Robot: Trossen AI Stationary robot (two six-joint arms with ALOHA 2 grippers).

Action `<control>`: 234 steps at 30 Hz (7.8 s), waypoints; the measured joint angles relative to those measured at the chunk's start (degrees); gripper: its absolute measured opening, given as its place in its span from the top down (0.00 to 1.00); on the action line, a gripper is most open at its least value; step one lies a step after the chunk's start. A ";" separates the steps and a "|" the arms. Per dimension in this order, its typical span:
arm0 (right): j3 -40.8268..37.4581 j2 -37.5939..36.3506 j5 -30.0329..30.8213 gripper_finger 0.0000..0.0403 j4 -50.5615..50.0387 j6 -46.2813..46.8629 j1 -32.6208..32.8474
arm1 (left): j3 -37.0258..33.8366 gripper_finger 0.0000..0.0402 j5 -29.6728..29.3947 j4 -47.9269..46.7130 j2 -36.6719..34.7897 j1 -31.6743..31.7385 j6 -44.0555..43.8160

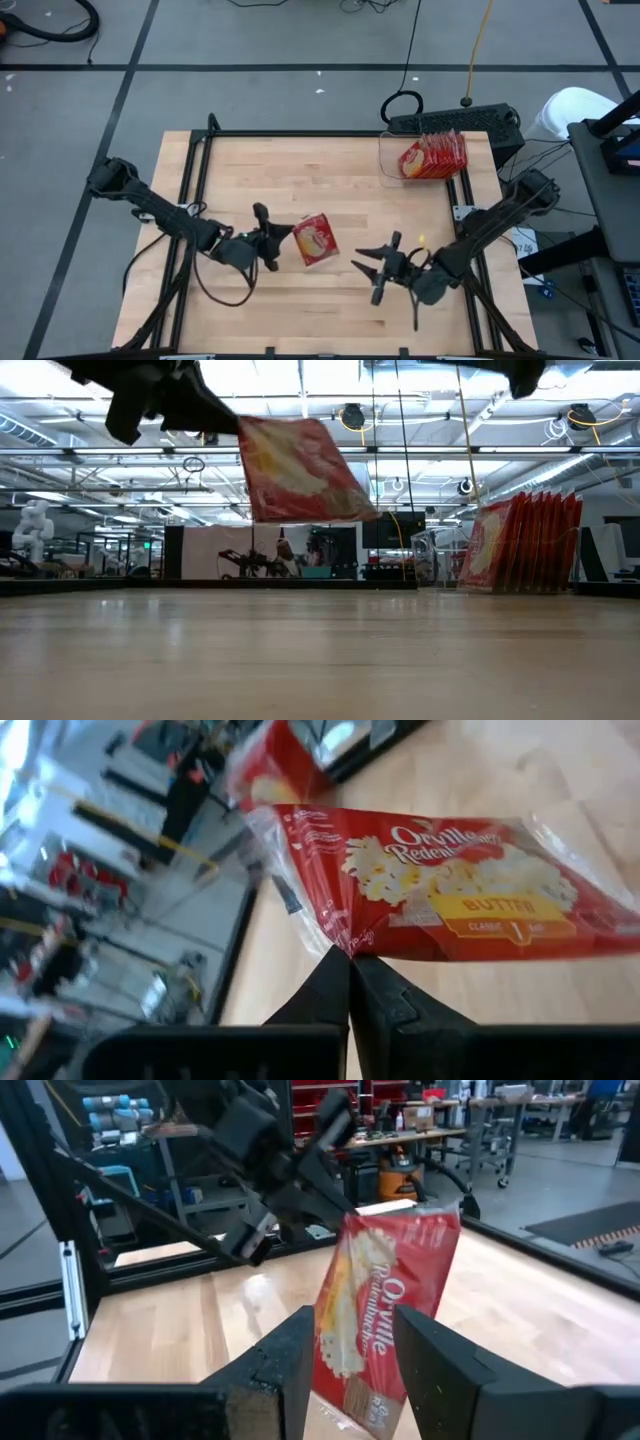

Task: Sort popcorn bags into baskets
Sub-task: Put the red popcorn bag into the transparent bin

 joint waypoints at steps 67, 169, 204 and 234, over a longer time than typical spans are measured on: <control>-7.03 4.10 -23.18 0.45 32.68 3.75 -17.47 | 0.09 1.00 14.83 57.30 2.74 5.85 4.91; -13.58 -4.44 -8.93 0.49 19.05 -5.54 -4.17 | 12.17 0.95 53.11 4.96 4.24 18.21 -24.04; -14.67 11.48 -14.98 0.94 62.07 -24.44 -8.57 | -7.41 0.91 49.35 48.20 5.03 17.00 -25.43; -11.13 -24.75 8.81 0.97 21.76 -33.51 -8.73 | -7.32 0.38 24.30 35.14 4.39 17.06 -28.05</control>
